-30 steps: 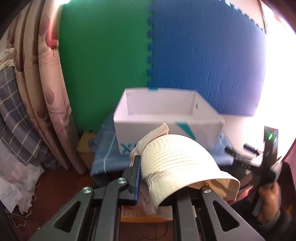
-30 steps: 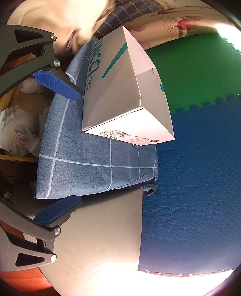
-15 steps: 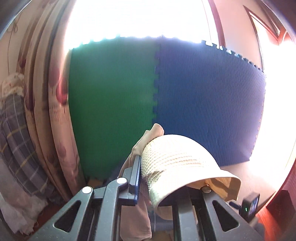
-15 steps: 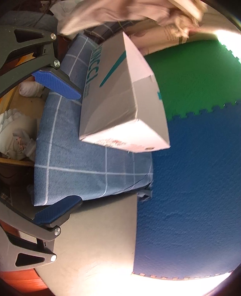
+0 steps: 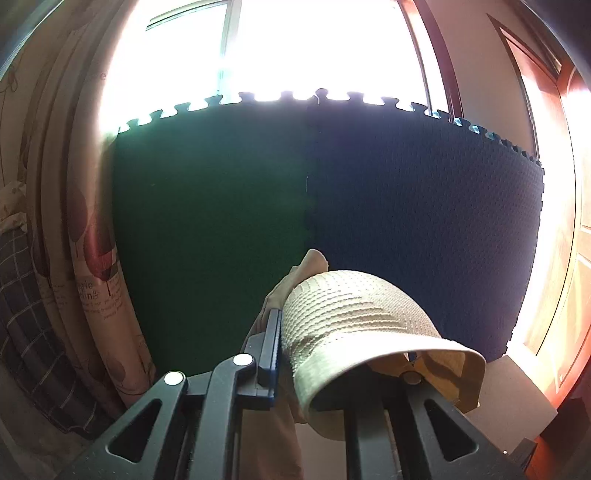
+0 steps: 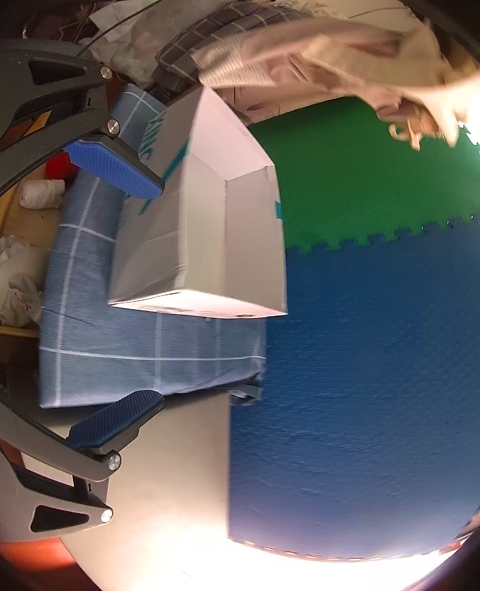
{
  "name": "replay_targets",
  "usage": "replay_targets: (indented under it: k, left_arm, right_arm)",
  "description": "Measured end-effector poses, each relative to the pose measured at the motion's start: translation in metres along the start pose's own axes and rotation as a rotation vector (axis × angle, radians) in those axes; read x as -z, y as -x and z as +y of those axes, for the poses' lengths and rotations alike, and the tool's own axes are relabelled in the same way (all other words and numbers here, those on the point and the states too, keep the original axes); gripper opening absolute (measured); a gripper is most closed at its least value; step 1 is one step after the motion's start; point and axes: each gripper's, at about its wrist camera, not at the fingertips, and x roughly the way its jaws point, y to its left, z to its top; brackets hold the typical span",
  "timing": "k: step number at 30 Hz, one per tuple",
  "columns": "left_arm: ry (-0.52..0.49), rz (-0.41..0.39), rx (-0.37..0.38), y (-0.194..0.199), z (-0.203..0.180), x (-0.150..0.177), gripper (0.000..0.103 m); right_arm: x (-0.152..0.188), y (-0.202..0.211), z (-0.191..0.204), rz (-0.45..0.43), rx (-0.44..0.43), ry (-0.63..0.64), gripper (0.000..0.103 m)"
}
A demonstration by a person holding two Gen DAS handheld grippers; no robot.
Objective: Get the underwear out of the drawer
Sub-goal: 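Lower the beige bra into the white box and open the left gripper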
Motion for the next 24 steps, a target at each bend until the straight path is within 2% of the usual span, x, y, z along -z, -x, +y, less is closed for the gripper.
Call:
replay_targets:
  k: [5, 11, 14, 15, 17, 24]
  left_arm:
    - [0.003, 0.013, 0.008, -0.038, -0.001, -0.004, 0.012]
    - [0.001, 0.088, 0.005, -0.101, -0.004, 0.031, 0.012]
    - [0.020, 0.172, -0.002, -0.136, -0.001, 0.060, 0.012]
    - [0.029, 0.223, -0.006, -0.152, 0.000, 0.075, 0.012]
    - [0.033, 0.266, -0.018, -0.167, 0.002, 0.093, 0.012]
    - [0.003, 0.451, -0.077, -0.219, 0.007, 0.160, 0.012]
  right_arm:
    - [-0.036, 0.014, 0.019, -0.051, 0.011, 0.035, 0.103]
    - [-0.045, 0.022, 0.041, -0.090, 0.038, 0.076, 0.103]
    - [-0.044, 0.029, 0.049, -0.160, 0.015, 0.094, 0.103]
    - [-0.046, 0.031, 0.051, -0.180, 0.012, 0.105, 0.103]
    - [-0.053, 0.035, 0.058, -0.209, 0.013, 0.120, 0.103]
    - [-0.065, 0.045, 0.066, -0.228, -0.006, 0.129, 0.103]
